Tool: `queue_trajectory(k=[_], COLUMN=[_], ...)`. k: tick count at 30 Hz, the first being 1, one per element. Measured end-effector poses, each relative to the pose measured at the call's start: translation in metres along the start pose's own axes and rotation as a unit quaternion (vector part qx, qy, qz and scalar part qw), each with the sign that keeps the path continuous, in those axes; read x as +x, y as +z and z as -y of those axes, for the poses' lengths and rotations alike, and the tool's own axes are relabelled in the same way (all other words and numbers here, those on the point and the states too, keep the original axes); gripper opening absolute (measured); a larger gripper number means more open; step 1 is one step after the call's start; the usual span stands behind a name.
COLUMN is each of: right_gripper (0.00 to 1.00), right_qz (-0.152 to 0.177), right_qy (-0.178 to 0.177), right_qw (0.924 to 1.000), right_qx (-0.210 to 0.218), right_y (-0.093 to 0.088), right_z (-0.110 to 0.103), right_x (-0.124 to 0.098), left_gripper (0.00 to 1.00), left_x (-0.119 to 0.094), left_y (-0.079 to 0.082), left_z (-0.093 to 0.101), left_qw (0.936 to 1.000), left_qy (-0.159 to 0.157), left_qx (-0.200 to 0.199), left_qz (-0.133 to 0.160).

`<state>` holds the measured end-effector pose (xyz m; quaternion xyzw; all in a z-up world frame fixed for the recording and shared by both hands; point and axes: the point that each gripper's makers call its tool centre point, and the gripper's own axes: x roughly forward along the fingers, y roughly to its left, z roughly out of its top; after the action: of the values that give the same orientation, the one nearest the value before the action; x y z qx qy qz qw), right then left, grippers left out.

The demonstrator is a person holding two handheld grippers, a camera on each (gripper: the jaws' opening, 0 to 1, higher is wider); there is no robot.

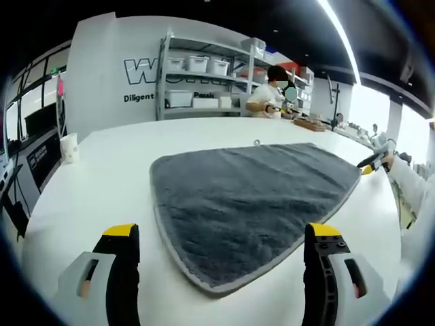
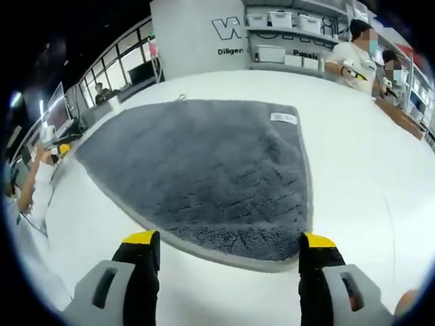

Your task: Open the folded towel by lifting each exposed corner and separating the folded layers until the towel lies flat within the target outline without major curled edges

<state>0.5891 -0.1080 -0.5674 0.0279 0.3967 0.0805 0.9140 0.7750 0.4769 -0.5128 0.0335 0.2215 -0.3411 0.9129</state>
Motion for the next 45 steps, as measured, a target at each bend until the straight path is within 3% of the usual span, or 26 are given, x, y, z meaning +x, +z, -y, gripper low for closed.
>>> queue_trajectory(k=[10, 18, 19, 21, 27, 36, 45], right_gripper=[0.87, 1.00, 1.00, 1.00, 1.00, 1.00, 1.00], right_qz=[0.017, 0.030, 0.030, 0.026, 0.065, 0.112, 0.132], right_qy=[-0.003, 0.012, 0.010, -0.029, -0.027, -0.018, -0.018], right_qw=[0.9998, 0.9990, 0.9991, 0.9992, 0.9970, 0.9883, 0.9802], right_qx=[0.011, 0.030, 0.028, -0.010, -0.031, -0.102, -0.146], right_y=[0.009, 0.015, 0.015, 0.018, 0.040, 0.067, 0.084], right_z=[0.029, 0.024, 0.024, 0.031, 0.017, -0.028, -0.056], right_x=[0.002, 0.000, 0.000, -0.009, -0.032, -0.059, -0.067], left_gripper=[0.99, 0.99, 0.99, 0.99, 0.99, 0.99, 0.99], left_x=[0.000, 0.000, 0.000, 0.000, 0.000, -0.003, -0.014], left_y=[0.000, 0.000, 0.000, 0.000, 0.002, 0.007, 0.030], left_z=[-0.003, -0.003, -0.003, -0.003, -0.003, 0.004, 0.029], left_qw=[1.0000, 1.0000, 1.0000, 1.0000, 1.0000, 0.9998, 0.9930], left_qy=[0.000, 0.001, 0.002, 0.001, 0.001, -0.016, -0.064], left_qx=[-0.002, -0.004, -0.004, -0.004, -0.003, 0.006, 0.081], left_qz=[0.000, 0.001, 0.001, 0.001, 0.002, 0.010, 0.057])
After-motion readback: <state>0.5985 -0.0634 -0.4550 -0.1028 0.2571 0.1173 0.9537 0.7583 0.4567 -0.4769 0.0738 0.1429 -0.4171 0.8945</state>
